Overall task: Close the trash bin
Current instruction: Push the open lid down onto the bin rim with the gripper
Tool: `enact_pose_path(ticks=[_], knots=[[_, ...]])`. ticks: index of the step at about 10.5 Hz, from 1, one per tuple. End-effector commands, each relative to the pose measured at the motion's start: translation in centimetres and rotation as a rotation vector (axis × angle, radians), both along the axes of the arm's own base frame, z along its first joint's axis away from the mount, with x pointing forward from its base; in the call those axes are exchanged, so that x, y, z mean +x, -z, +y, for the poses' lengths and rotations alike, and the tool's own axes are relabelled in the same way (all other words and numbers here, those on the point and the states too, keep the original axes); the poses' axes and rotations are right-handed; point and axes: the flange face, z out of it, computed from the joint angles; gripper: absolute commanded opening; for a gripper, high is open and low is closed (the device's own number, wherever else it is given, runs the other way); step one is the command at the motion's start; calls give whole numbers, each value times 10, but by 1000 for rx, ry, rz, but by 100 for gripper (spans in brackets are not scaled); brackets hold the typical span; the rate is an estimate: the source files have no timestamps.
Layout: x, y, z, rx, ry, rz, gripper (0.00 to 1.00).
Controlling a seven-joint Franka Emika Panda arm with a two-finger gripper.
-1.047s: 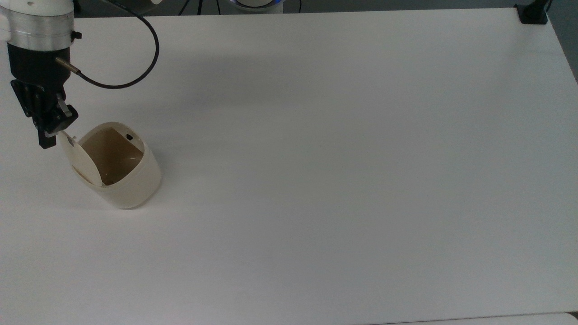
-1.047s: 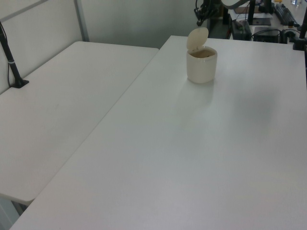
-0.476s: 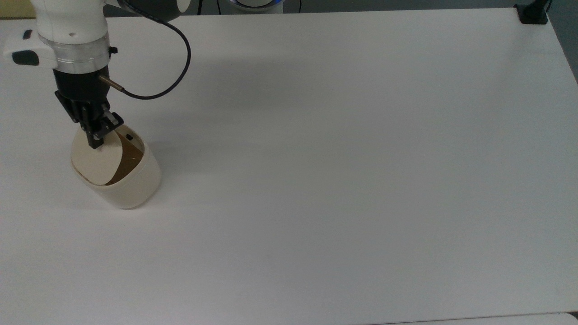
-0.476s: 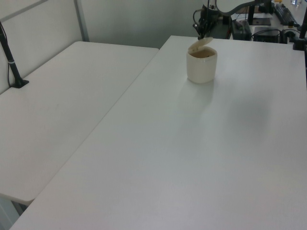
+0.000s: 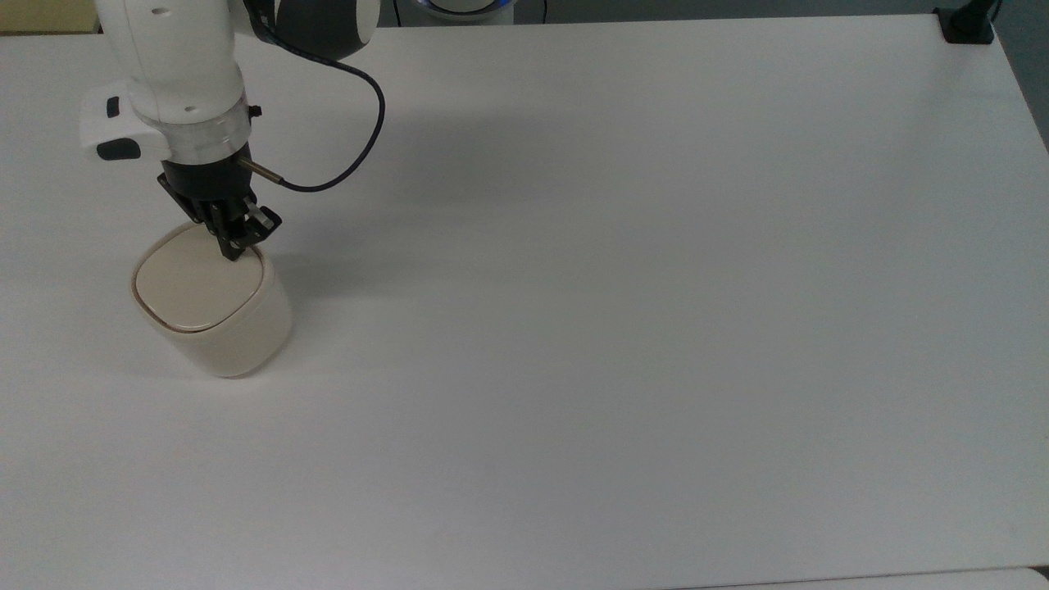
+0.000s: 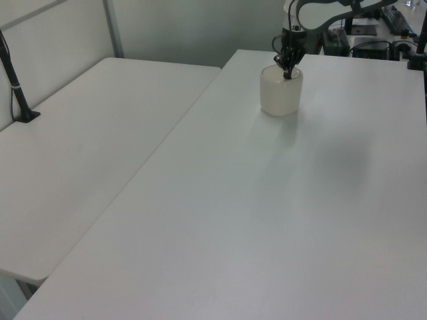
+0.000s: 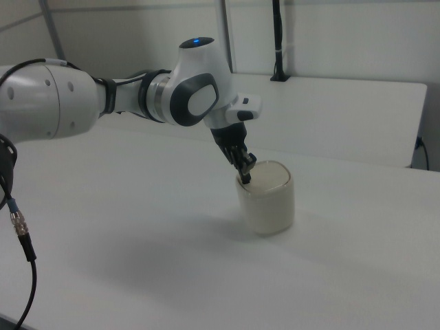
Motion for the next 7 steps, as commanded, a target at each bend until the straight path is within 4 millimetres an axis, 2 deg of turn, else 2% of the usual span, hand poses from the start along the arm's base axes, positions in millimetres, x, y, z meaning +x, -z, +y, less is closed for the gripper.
enact_pose_path(ticks=[1, 2, 3, 5, 7], knots=[[-3, 22, -1, 2, -19, 48, 0], [-3, 18, -3, 6, -11, 44, 0], [-3, 5, -4, 7, -7, 25, 0], [-7, -36, -2, 8, 0, 8, 0], [-15, -75, 13, 24, -7, -15, 0]])
